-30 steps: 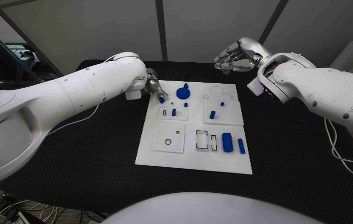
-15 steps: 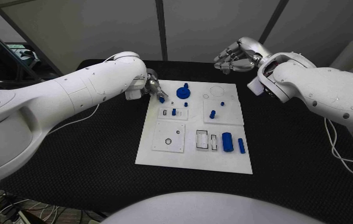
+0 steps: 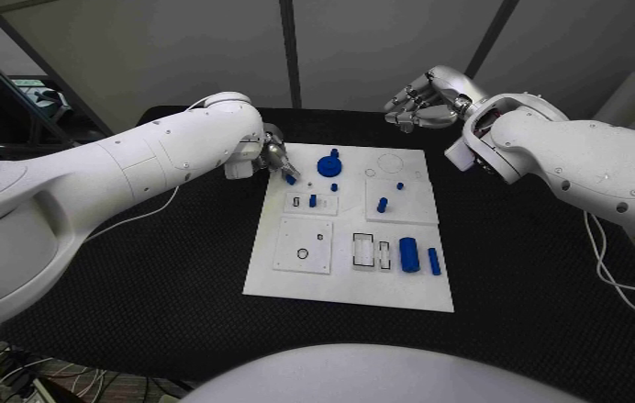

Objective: Assemble the parts on the task board

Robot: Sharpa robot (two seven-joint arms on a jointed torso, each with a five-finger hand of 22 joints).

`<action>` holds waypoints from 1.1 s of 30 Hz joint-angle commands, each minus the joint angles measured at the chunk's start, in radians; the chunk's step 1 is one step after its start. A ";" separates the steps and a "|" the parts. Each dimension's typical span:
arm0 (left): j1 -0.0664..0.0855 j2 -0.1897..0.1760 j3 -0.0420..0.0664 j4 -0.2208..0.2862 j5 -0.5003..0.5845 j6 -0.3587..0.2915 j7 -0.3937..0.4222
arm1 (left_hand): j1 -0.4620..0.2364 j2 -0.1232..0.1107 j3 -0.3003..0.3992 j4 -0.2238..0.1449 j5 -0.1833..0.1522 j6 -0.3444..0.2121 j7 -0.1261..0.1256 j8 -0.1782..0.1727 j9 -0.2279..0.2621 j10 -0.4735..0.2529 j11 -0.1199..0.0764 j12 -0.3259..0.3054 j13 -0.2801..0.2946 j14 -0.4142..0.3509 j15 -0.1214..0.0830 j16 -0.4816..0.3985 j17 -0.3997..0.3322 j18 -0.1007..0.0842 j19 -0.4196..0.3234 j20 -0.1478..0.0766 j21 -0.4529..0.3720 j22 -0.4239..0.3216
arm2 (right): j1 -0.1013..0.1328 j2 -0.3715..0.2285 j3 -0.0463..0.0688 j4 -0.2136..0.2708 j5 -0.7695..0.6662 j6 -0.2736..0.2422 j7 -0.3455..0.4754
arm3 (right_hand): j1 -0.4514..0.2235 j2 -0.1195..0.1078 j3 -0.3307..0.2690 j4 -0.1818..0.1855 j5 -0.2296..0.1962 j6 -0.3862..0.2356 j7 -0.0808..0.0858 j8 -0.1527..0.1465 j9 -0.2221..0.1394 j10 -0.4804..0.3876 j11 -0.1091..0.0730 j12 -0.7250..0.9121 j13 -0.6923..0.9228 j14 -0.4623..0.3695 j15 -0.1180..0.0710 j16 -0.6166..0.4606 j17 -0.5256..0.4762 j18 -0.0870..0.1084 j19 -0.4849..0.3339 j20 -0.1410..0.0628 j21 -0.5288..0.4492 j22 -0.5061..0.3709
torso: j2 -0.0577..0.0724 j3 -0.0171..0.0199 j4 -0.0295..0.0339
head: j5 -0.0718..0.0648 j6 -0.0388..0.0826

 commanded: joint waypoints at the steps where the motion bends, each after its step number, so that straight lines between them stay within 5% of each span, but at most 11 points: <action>1: 0.002 0.000 0.000 0.001 0.027 0.015 -0.001 | 0.023 0.005 0.005 -0.013 -0.001 0.008 -0.003 -0.008 -0.002 -0.008 -0.002 0.000 0.000 0.070 0.006 -0.004 0.165 -0.008 -0.002 0.003 0.000 0.001 | 0.002 0.002 0.000 -0.003 -0.001 0.008 0.002 | -0.006 0.000 -0.002 0.005 0.005 -0.010 0.000 -0.002 0.000 -0.008 0.000 0.004 0.002 0.005 0.005 -0.005 -0.001 0.003 -0.005 0.003 -0.003 -0.001 | 0.000 -0.0002 0.0005 | 0.000 0.000; 11: 0.001 -0.003 0.000 0.006 0.080 0.025 -0.001 | 0.093 0.041 0.070 -0.063 0.002 0.012 -0.011 -0.016 -0.010 -0.009 -0.010 -0.007 -0.002 0.071 0.000 -0.003 0.165 -0.008 -0.001 -0.002 0.000 0.004 | 0.002 0.004 0.000 -0.013 -0.001 0.009 0.002 | -0.005 0.001 -0.001 0.005 0.005 -0.010 -0.001 -0.002 0.000 -0.008 0.000 0.004 0.002 0.005 0.005 -0.005 -0.001 0.003 -0.004 0.003 -0.004 -0.001 | 0.000 -0.0002 -0.0004 | 0.001 -0.002; 18: 0.001 -0.011 0.000 0.016 0.138 0.042 0.008 | 0.128 0.067 0.176 -0.102 0.005 0.002 -0.011 -0.016 -0.009 -0.008 -0.011 -0.020 -0.011 0.069 -0.001 -0.006 0.163 -0.008 -0.002 -0.005 -0.003 0.003 | 0.002 0.005 0.000 -0.015 -0.001 0.009 0.001 | -0.005 0.001 -0.001 0.005 0.005 -0.010 -0.001 -0.002 0.000 -0.008 0.000 0.004 0.002 0.005 0.005 -0.005 -0.001 0.003 -0.004 0.003 -0.004 -0.001 | 0.000 -0.0001 0.0003 | 0.000 -0.005; 27: 0.001 -0.056 0.001 0.073 0.197 -0.016 0.016 | 0.099 0.053 0.257 -0.122 0.002 -0.009 -0.010 0.010 0.013 0.011 -0.010 -0.012 -0.001 0.072 0.000 0.000 0.168 -0.007 -0.002 -0.004 -0.006 0.004 | 0.002 0.004 0.000 -0.019 -0.001 0.008 0.001 | -0.004 0.001 -0.001 0.005 0.005 -0.010 -0.001 -0.002 0.000 -0.008 0.000 0.005 0.002 0.005 0.005 -0.005 -0.002 0.003 -0.004 0.003 -0.004 -0.001 | -0.002 0.0013 0.0016 | 0.001 -0.007; 33: 0.002 -0.115 0.001 0.155 0.219 -0.080 0.017 | 0.087 0.044 0.279 -0.128 0.002 -0.010 -0.011 0.019 0.019 0.017 -0.011 -0.010 0.001 0.072 -0.001 0.002 0.169 -0.007 -0.002 -0.004 -0.008 0.002 | 0.002 0.003 0.000 -0.022 -0.001 0.009 0.001 | -0.003 0.001 0.000 0.005 0.006 -0.010 -0.001 -0.002 0.000 -0.007 -0.001 0.005 0.003 0.006 0.004 -0.005 -0.002 0.003 -0.004 0.003 -0.004 -0.001 | -0.002 0.0028 0.0037 | 0.002 -0.006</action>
